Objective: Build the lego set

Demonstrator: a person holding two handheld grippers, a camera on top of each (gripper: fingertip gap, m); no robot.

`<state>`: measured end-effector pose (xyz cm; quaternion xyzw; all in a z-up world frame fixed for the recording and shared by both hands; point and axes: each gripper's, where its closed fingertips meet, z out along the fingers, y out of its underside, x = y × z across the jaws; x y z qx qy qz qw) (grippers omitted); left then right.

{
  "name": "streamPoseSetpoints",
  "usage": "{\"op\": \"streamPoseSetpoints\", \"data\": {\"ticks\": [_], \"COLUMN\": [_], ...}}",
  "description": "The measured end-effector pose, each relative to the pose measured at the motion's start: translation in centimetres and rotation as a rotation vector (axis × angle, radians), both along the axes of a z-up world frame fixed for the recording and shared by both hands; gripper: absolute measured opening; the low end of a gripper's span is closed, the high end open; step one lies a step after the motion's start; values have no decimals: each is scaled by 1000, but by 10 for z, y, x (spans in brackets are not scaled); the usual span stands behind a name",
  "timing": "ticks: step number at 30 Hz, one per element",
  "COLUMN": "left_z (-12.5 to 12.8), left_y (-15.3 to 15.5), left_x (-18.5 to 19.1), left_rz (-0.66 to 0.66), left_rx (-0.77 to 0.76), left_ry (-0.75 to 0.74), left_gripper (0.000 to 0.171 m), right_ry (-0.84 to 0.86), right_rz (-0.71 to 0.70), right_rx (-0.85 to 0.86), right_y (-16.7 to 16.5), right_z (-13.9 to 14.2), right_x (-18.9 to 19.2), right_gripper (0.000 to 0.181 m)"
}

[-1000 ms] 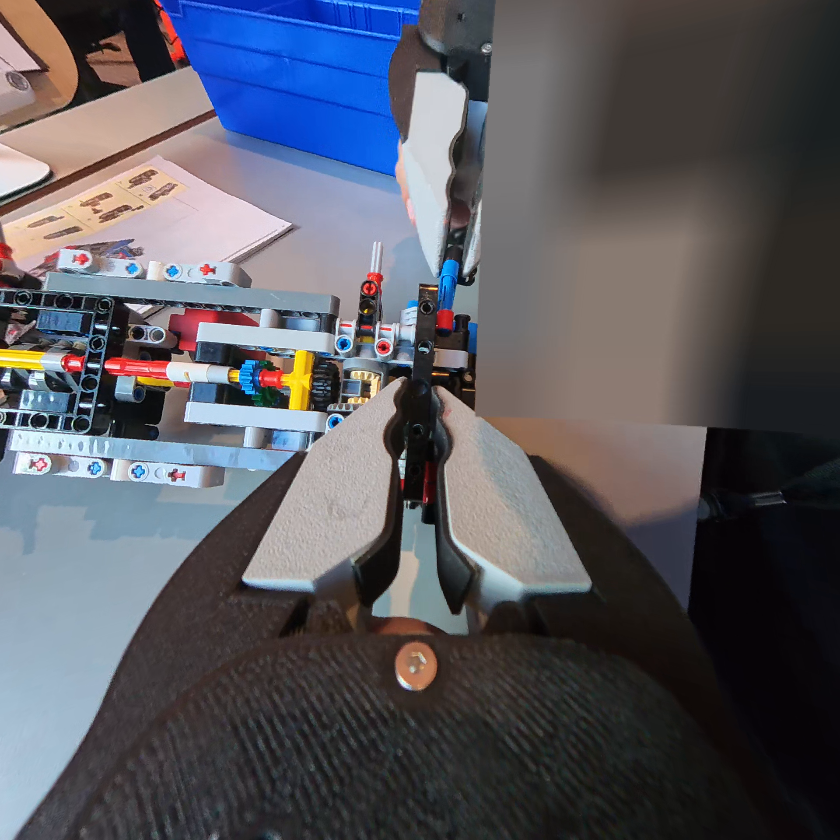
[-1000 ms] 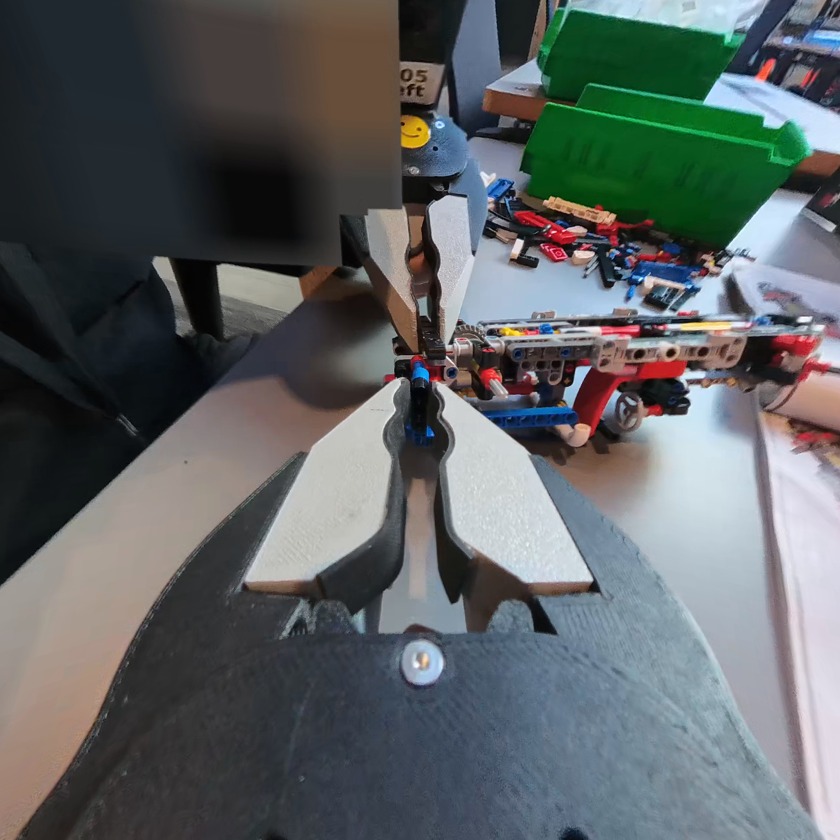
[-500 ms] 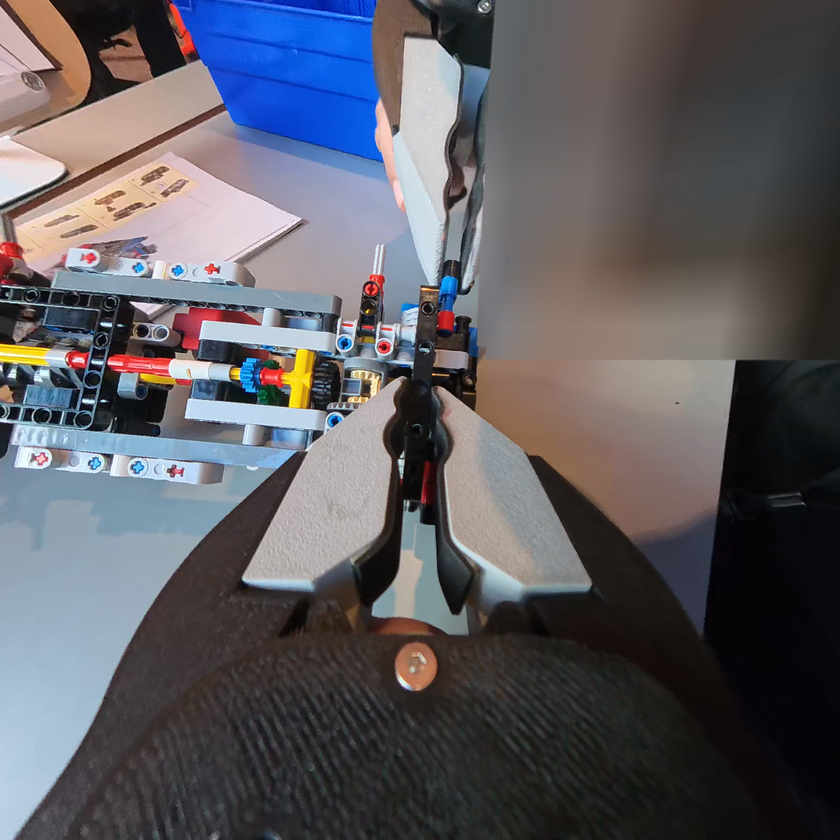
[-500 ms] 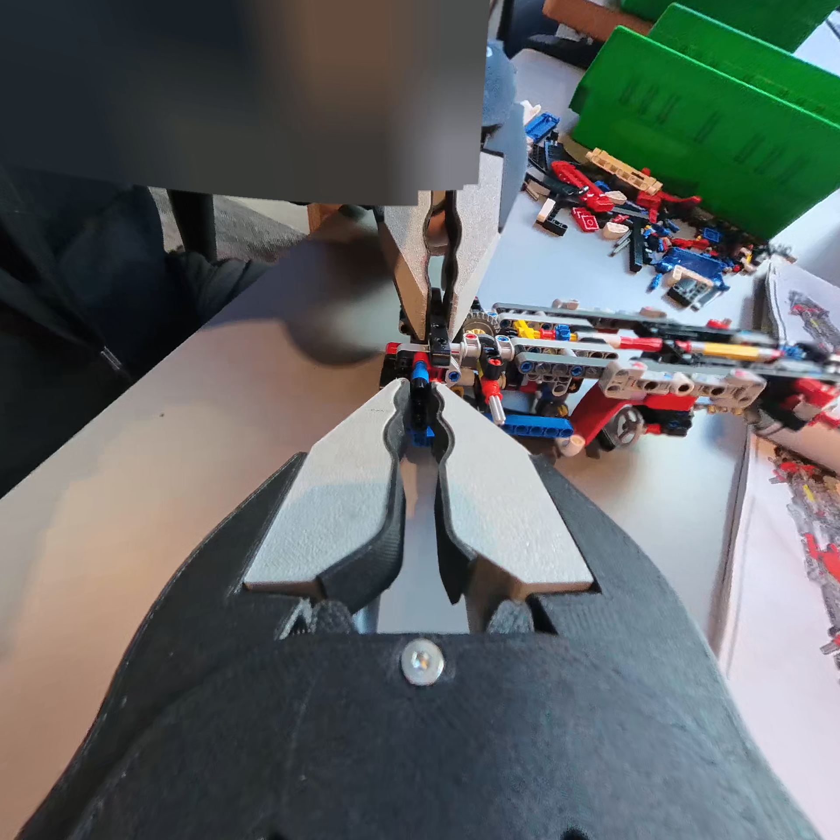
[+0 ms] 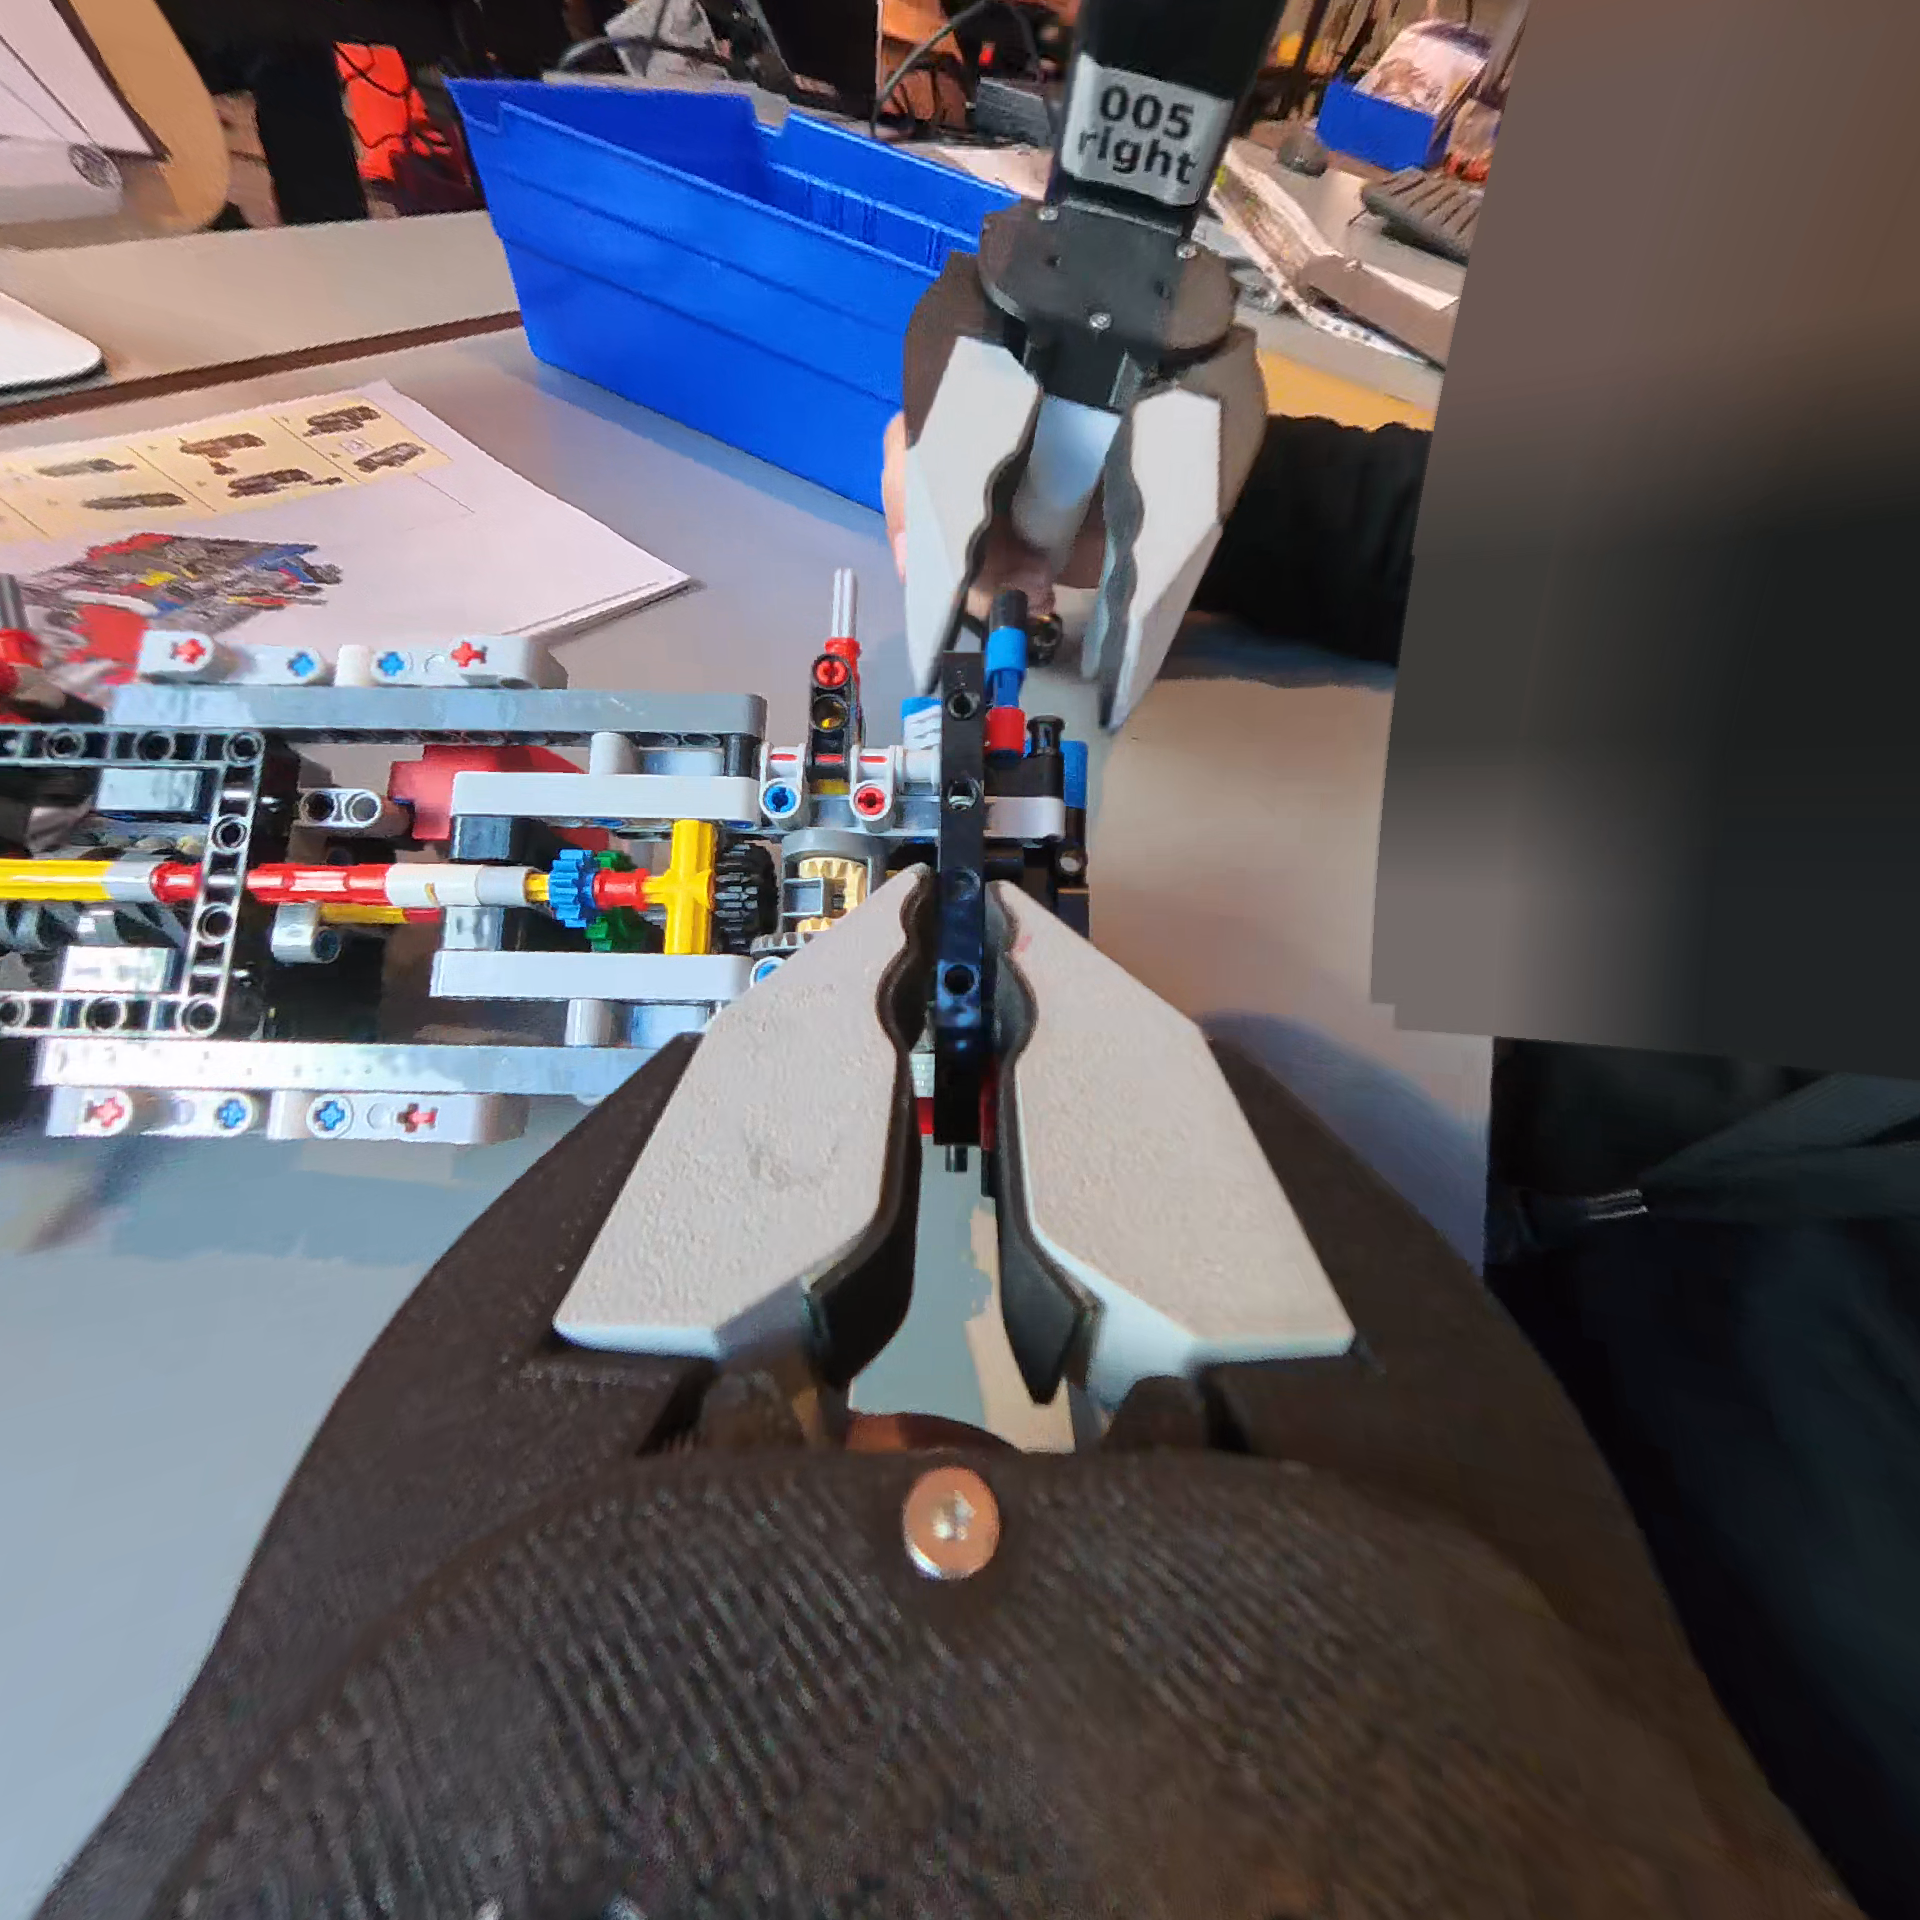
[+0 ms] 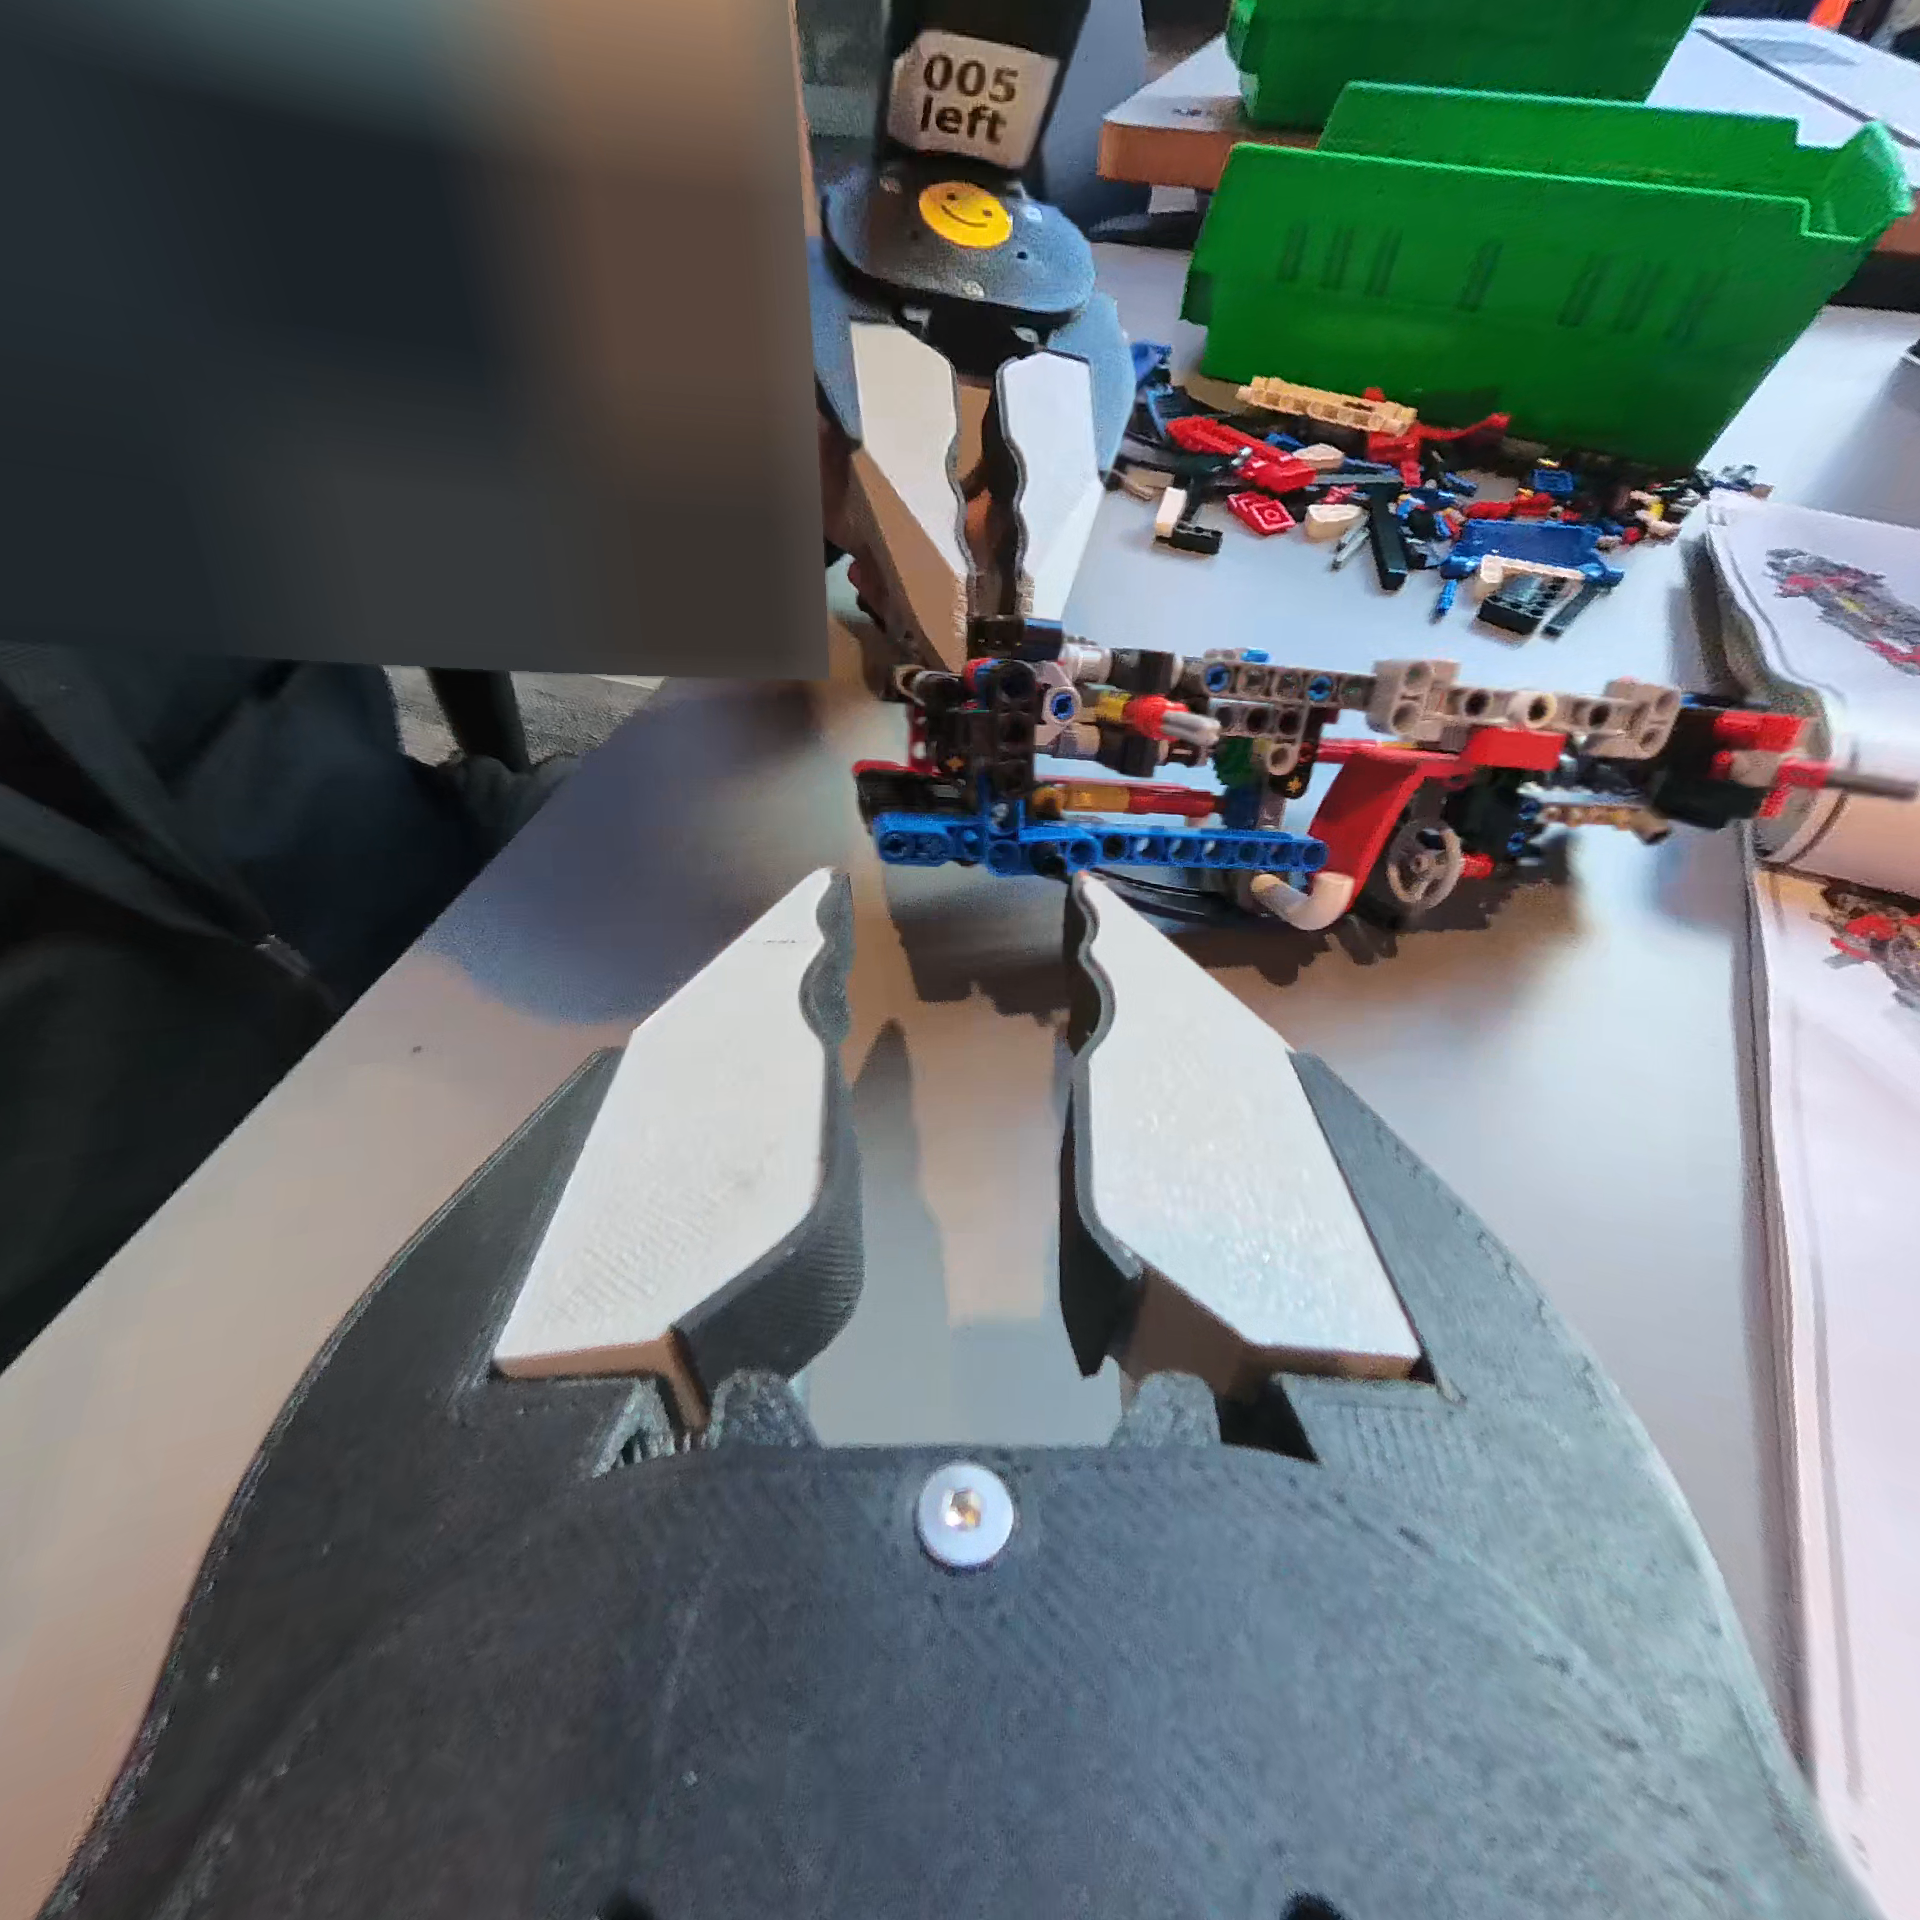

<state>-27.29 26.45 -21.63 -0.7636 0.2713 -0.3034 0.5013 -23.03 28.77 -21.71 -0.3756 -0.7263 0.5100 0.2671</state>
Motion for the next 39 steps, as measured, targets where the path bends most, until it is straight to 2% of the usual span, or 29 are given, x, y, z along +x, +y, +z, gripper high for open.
{"op": "streamPoseSetpoints", "data": {"ticks": [3,7,10,11,13,16,21,24,32,33,35,37,39], "left_z": [0,5,7,7,10,24,54,60,54,53,52,49,48], "left_y": [-1,-5,-8,-9,-9,-8,-4,-6,-9,-10,-13,-17,-20], "left_x": [0,2,2,1,0,-2,0,2,-2,-3,-4,-5,-7], "left_rz": [-7,-17,-18,-13,1,26,20,-9,1,1,-2,-20,-25], "left_rx": [-5,-4,-6,-14,-18,-15,8,-7,31,39,50,58,64], "left_ry": [-1,-1,-37,-52,-77,-140,-267,-344,-366,-371,-383,-385,-394], "left_gripper": [4,4,4,4,4,4,5,5,5,5,4,4,4], "right_ry": [44,35,54,42,22,26,184,212,170,172,198,211,197], "right_rz": [-24,65,139,139,120,97,-21,-40,-158,-159,-180,-230,-203], "right_rx": [7,-96,-133,-139,-161,-200,-94,-116,-184,-165,-92,-24,-12], "right_y": [4,-2,-9,-9,-6,-7,-8,-17,-19,-21,-22,-18,-22], "right_z": [4,14,23,22,20,22,48,62,48,46,44,42,40], "right_x": [-11,-13,-9,-8,-7,-4,-14,-16,-18,-16,-15,-18,-17], "right_gripper": [36,34,13,16,34,50,62,53,47,44,22,44,50]}}
